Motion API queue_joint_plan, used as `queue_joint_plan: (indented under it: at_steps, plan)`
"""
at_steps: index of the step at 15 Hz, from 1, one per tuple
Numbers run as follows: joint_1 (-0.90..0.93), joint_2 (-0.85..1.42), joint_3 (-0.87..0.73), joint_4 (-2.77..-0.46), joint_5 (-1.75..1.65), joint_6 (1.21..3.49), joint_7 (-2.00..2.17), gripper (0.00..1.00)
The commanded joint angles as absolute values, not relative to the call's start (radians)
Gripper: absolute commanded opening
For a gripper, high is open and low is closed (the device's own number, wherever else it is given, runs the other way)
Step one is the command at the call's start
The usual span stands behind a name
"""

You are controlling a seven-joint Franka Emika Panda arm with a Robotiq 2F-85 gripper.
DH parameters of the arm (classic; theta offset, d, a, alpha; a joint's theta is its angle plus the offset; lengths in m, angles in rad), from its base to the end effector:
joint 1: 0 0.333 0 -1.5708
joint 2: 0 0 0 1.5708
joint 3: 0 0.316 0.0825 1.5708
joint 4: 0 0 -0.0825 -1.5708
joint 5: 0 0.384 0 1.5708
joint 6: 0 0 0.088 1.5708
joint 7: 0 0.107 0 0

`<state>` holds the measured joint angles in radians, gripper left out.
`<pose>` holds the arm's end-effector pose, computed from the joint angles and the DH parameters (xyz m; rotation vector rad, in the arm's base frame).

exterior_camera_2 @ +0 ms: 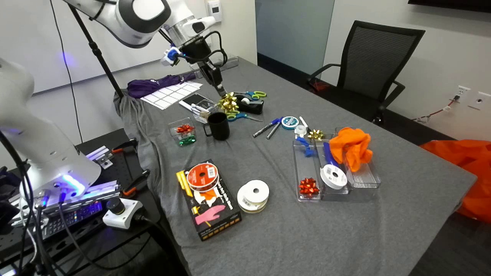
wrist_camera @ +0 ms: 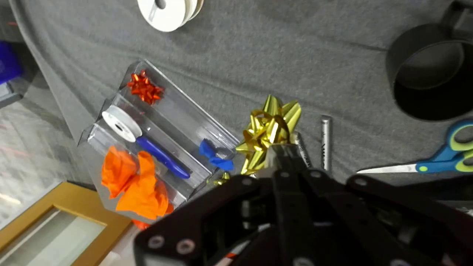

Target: Take the bow out of the plastic container and put it into another container on the right

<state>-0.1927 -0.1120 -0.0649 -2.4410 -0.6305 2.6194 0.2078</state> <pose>0.4813 -0.1129 0.3716 2.7293 0.0550 0.3752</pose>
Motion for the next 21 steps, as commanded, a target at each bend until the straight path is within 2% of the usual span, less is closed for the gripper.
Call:
queue_joint_plan:
  at_steps: [1,7,8,21]
  plan:
    - [-0.209,0.017,-0.085,-2.326,-0.874,2.684,0.232,0.0]
    - [-0.204,0.174,-0.143,-2.15,-1.386,2.805,0.428,0.0]
    - [-0.204,0.11,-0.127,-2.217,-1.272,2.764,0.377,0.0]
    - [-0.219,0.204,-0.16,-2.158,-1.348,2.79,0.45,0.0]
